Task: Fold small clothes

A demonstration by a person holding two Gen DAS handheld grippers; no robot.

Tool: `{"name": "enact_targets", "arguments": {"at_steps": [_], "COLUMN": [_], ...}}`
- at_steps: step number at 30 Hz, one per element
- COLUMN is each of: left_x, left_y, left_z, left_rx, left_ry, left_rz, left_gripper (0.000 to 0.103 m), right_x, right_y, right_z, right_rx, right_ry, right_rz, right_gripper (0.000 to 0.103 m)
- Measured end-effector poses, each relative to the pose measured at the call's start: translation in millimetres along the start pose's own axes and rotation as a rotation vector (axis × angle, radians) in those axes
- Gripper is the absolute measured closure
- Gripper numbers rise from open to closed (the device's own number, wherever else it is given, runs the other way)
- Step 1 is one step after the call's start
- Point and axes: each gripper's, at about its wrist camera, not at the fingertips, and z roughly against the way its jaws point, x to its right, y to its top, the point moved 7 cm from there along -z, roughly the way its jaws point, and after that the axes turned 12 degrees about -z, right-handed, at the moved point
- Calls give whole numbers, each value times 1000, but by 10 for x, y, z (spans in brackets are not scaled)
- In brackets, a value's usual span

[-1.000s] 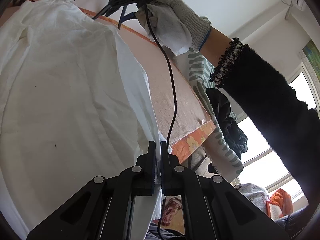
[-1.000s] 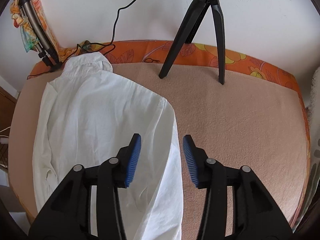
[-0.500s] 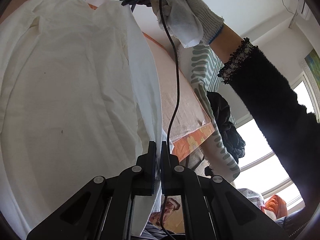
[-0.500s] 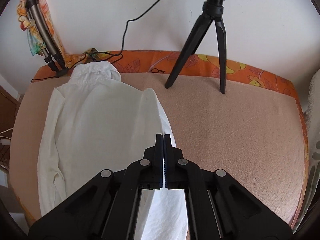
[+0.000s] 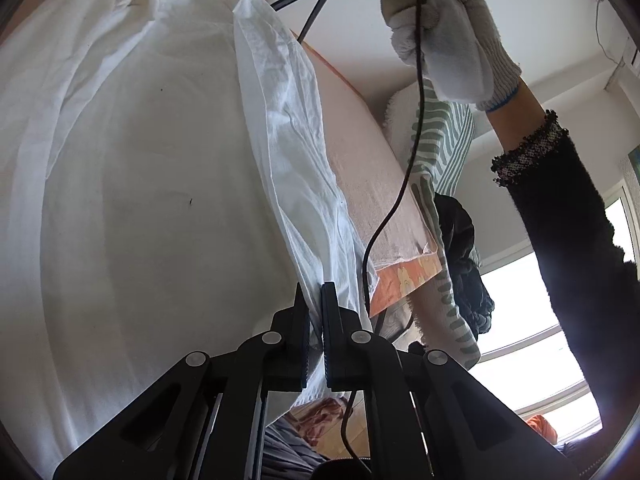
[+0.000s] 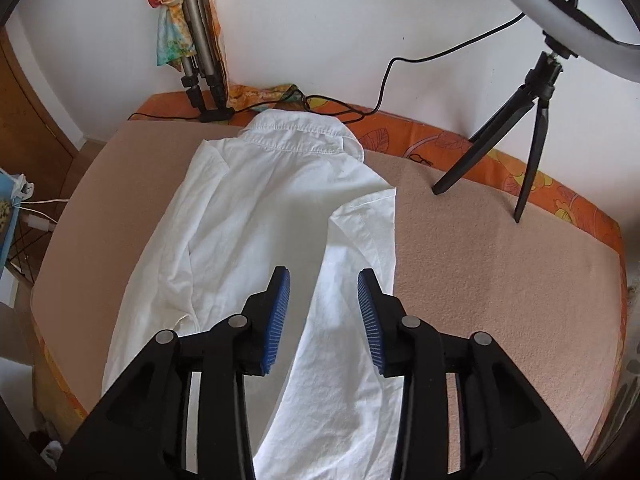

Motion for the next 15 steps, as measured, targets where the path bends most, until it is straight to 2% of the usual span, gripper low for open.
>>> {"name": "enact_targets", "arguments": {"at_steps": [2, 4, 8, 11, 15], "left_x": [-14, -34, -99, -109, -100], "left_y": [-19, -52, -92, -112, -150], "left_z": [26, 61, 189, 212, 176], "left_rx": [-12, -22, -28, -31, -34], "left_ry": [15, 17, 34, 39, 30], "left_rz": [-9, -9, -36, -43, -44], "left_gripper": [91, 90, 90, 90, 90], "right_x": [142, 299, 543, 681, 819], "right_y": [-79, -255, -874, -1478, -2296], "right_z": [375, 744, 1264, 1362, 1207], "right_rx": [23, 51, 72, 42, -35], "right_ry": [55, 73, 81, 104, 150], "right_rz": [-35, -56, -59, -102, -203], "right_gripper": [63, 63, 63, 63, 63]}}
